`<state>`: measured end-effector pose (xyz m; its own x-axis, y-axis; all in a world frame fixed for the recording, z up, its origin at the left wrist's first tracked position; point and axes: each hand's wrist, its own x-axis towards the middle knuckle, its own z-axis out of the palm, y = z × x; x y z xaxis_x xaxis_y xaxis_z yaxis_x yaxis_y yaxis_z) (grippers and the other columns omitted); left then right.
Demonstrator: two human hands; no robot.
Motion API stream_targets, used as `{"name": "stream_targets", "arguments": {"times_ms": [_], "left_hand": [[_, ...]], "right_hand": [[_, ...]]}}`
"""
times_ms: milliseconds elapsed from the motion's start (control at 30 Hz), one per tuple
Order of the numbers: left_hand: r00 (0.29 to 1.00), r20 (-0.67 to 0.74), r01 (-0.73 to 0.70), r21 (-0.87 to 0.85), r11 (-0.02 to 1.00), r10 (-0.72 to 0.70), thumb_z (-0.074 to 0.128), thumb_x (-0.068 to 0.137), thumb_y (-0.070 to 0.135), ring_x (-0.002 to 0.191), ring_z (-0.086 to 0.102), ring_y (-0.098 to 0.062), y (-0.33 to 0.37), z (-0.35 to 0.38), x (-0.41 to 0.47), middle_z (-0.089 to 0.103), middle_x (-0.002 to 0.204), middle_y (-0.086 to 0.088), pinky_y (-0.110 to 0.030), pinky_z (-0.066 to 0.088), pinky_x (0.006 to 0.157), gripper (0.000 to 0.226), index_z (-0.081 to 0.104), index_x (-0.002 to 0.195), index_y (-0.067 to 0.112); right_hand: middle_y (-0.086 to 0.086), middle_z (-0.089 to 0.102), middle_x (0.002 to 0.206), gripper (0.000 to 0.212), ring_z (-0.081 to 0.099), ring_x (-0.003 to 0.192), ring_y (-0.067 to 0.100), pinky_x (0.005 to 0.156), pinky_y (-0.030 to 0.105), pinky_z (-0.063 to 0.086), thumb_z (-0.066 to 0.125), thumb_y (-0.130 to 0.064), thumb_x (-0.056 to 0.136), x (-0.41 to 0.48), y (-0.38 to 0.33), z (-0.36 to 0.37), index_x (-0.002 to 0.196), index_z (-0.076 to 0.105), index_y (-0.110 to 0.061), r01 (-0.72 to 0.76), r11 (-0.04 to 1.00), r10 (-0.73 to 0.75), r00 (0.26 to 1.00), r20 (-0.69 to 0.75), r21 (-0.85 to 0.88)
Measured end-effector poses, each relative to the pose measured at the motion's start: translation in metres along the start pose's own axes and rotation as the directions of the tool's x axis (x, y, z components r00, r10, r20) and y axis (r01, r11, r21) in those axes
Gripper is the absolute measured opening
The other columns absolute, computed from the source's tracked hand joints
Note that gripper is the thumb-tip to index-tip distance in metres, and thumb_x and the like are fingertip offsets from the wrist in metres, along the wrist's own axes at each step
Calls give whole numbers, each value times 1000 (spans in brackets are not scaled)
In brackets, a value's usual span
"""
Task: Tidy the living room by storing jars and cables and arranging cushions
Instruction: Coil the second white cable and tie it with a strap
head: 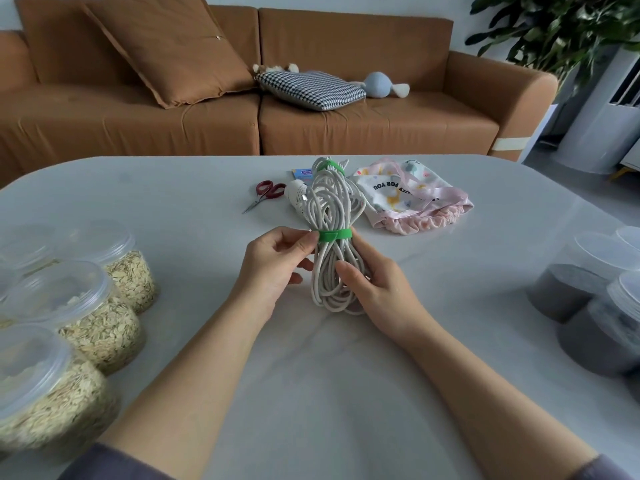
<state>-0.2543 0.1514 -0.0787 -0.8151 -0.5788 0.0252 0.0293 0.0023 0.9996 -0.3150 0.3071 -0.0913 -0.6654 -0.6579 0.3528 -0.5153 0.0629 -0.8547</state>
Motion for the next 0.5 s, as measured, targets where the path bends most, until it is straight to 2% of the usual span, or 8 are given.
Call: {"name": "stream_targets", "arguments": {"times_ms": [133, 233, 267, 333, 400, 500], "left_hand": [[1000, 3, 27, -28, 999, -27, 78, 75, 32, 57, 62, -7, 0, 4, 0, 67, 66, 8, -26, 48, 53, 26, 64, 85, 13], [999, -2, 37, -46, 998, -37, 81, 66, 36, 61, 63, -12, 1, 5, 0, 67, 74, 1, -30, 51, 55, 42, 64, 90, 7], [999, -12, 34, -36, 999, -35, 81, 70, 34, 60, 63, -11, 1, 5, 0, 68, 72, 2, -29, 52, 53, 39, 66, 91, 6], [999, -42, -4, 43, 999, 6, 77, 79, 32, 58, 62, -5, -2, 6, 1, 68, 69, 6, -25, 52, 52, 29, 68, 90, 7], [994, -72, -74, 182, 981, 88, 69, 88, 36, 60, 62, -5, -6, 6, 4, 68, 70, 8, -24, 50, 59, 24, 69, 81, 13], [977, -43, -179, 380, 908, 211, 56, 95, 35, 62, 63, -14, -14, 0, 9, 70, 74, 6, -28, 48, 63, 25, 64, 79, 17]], "right_hand": [[-3, 63, 122, 51, 58, 113, 7, 97, 26, 45, 51, -26, 93, 2, 4, 2, 143, 44, -23, 43, 995, -43, 999, -2, -91], [-1, 61, 116, 58, 57, 105, 4, 89, 13, 41, 51, -28, 90, 3, 4, 5, 147, 39, -22, 35, 983, -44, 998, -45, -181], [-1, 61, 113, 59, 56, 101, 4, 86, 9, 40, 51, -28, 90, 3, 4, 6, 147, 38, -22, 33, 979, -45, 997, -57, -201], [-2, 62, 108, 57, 58, 97, 6, 83, 11, 42, 52, -28, 91, 3, 3, 8, 146, 40, -22, 31, 973, -47, 997, -65, -230], [-4, 69, 103, 45, 63, 93, 6, 83, 19, 48, 57, -23, 91, 4, 6, 8, 136, 52, -23, -11, 985, -5, 996, -93, -175], [-4, 73, 91, 26, 66, 77, 1, 73, 24, 51, 68, -15, 87, 10, 8, -2, 113, 67, -19, -185, 982, 190, 946, -261, 47]]}}
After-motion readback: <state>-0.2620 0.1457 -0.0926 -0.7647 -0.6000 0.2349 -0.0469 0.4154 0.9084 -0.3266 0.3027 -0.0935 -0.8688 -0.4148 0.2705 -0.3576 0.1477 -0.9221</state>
